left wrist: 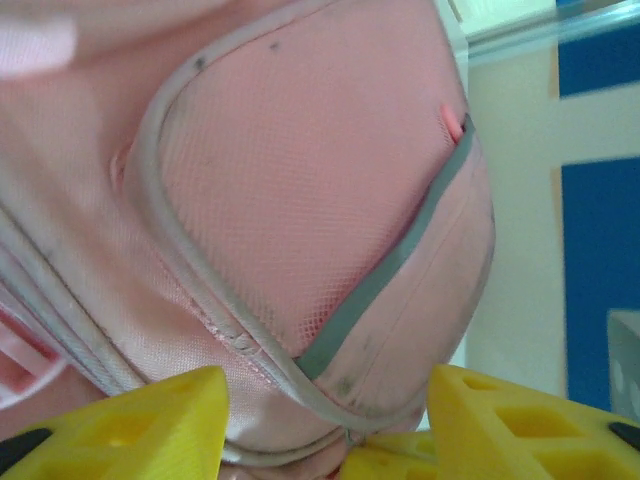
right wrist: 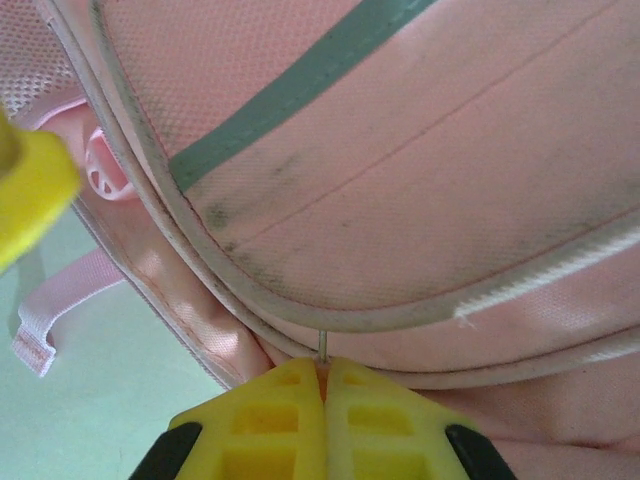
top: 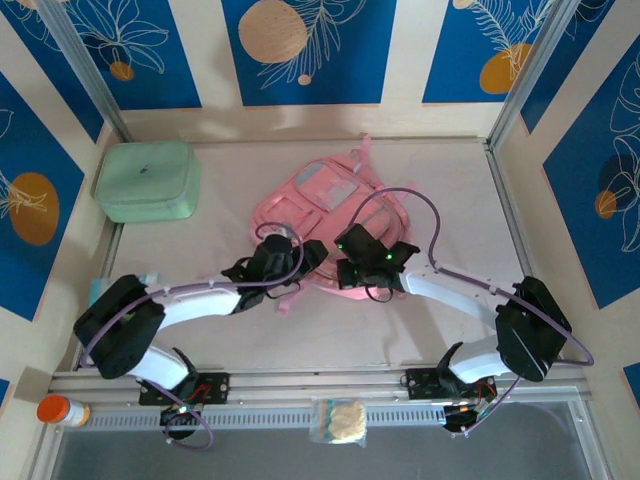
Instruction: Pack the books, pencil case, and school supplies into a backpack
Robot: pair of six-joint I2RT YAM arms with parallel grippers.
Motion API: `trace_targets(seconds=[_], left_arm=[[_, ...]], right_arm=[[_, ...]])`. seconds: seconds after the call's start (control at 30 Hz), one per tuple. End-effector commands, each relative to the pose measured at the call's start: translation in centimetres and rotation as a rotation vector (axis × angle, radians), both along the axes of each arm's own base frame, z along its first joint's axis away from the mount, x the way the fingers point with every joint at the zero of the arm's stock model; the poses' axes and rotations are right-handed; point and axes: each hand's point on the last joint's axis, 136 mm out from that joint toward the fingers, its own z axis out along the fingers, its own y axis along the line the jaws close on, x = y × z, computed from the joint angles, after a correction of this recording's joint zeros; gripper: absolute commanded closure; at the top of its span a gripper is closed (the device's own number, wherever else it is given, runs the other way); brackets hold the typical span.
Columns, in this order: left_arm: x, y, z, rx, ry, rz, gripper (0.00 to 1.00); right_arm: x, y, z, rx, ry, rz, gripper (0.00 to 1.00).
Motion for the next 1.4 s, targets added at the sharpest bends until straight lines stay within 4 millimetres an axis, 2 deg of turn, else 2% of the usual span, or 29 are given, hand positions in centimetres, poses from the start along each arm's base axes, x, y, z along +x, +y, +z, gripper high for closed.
trace_targets(seconds=[0.0,0.2,0.33,0.53,0.67,0.73,0.97,1.1,1.23,1.3,1.37], left_arm=[[1.9,-1.0,1.1,-0.224,0.03,0.132,0.46],[2.4,-4.0,0.2,-0.215,0.062,0.136,0.56],[2.7,-4.1,-0.9,-0.166,0.07,0.167,0.68],[2.9,-3.7,-1.4,-0.092,0.054,0.172,0.99],[2.5,-3.1,-1.4,-0.02,0.042,0.143,1.0],[2.1,-2.5,-1.5,0.016,0.037,0.132,1.0],[1.0,0.6,-2.2,0.107,0.042,0.033,1.0],[1.1,3.9,-1.7,0.216,0.012,-0.068,1.0],[1.7,6.5,-0.9,0.239,0.012,-0.154,1.0],[2.4,8.0,-0.5,0.272,0.004,-0.173,1.0],[3.6,8.8,0.4,0.281,-0.02,-0.196,1.0]], right_arm=[[-0.1,0.5,1.0,0.062,-0.029,0.039,1.0],[0.1,0.6,1.0,0.066,-0.056,0.063,1.0],[0.5,0.3,1.1,0.054,-0.071,0.067,1.0],[1.1,-1.3,1.6,-0.034,-0.1,0.044,1.0],[1.8,-2.9,1.9,-0.103,-0.112,0.0,1.0],[2.1,-3.7,2.1,-0.136,-0.118,-0.021,1.0],[2.0,-4.0,2.7,-0.149,-0.129,0.02,1.0],[2.1,-3.8,3.2,-0.158,-0.133,0.061,1.0],[2.3,-4.0,3.5,-0.144,-0.122,0.044,1.0],[2.2,-3.1,3.8,-0.121,-0.125,0.07,1.0],[1.4,-1.1,3.9,-0.061,-0.122,0.144,1.0]])
